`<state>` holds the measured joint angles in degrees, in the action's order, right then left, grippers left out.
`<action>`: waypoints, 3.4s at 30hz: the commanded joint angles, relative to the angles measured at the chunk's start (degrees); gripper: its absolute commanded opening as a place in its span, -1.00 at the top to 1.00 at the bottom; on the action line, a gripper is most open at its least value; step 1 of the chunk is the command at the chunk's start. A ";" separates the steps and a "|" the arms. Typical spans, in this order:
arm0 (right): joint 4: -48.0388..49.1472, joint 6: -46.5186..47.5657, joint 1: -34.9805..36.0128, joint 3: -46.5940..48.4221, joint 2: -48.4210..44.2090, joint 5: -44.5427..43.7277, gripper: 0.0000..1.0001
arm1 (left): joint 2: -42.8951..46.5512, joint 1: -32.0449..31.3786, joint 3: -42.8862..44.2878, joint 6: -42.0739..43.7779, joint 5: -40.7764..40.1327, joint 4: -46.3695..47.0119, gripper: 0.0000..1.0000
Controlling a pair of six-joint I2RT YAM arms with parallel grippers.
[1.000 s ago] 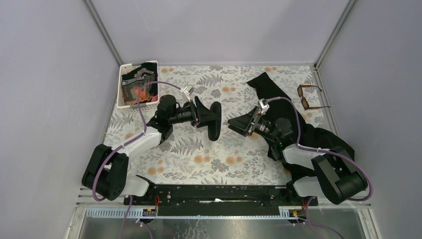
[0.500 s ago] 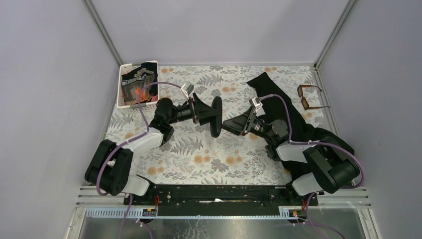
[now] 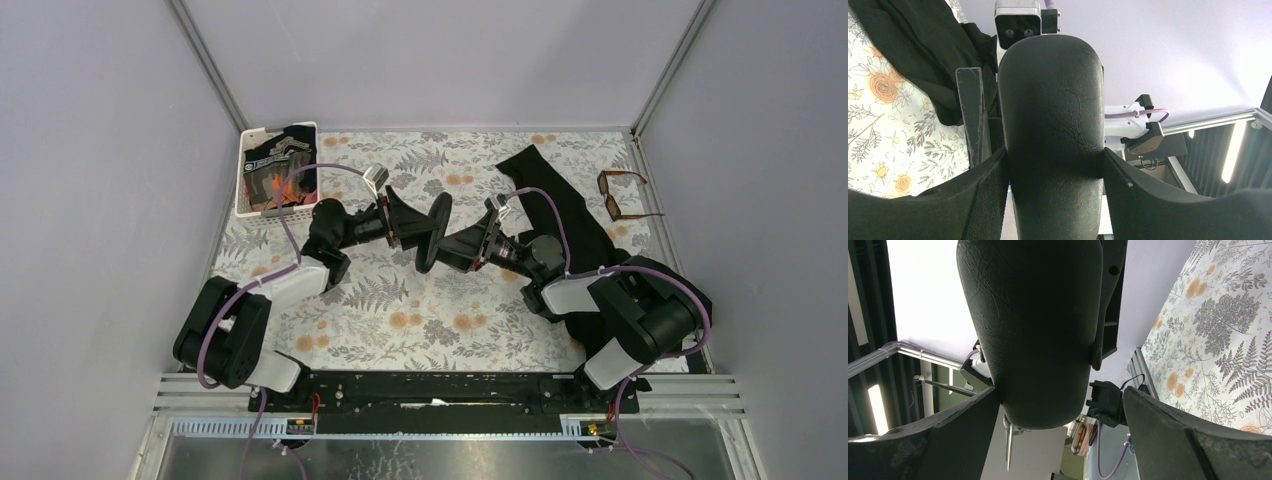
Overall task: Organize the sunglasses
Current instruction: Adjust the sunglasses case, then open the sunglasses case.
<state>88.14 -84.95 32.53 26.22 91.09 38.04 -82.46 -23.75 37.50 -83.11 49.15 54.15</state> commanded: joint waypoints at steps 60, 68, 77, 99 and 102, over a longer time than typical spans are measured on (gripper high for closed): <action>-52.95 33.29 -2.16 7.52 -20.29 11.79 1.00 | 15.81 4.13 -4.34 21.68 2.57 -26.18 -0.97; -44.85 28.26 -2.08 6.86 -17.53 14.58 1.00 | 14.71 0.05 -3.75 21.90 0.89 -22.37 -0.97; -41.32 25.43 -1.48 7.15 -15.69 16.72 1.00 | 11.42 -1.39 -4.14 19.46 0.21 -16.14 -0.97; -35.70 21.36 -1.35 5.57 -13.45 17.68 1.00 | 6.66 -2.09 -3.94 18.35 -0.14 -14.80 -0.40; -37.05 22.18 -1.39 5.90 -13.80 17.69 1.00 | 6.30 -2.18 -3.77 17.65 -0.51 -14.69 0.08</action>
<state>49.63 -64.20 30.74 30.89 79.20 54.68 -75.20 -25.47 33.41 -65.56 49.15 37.76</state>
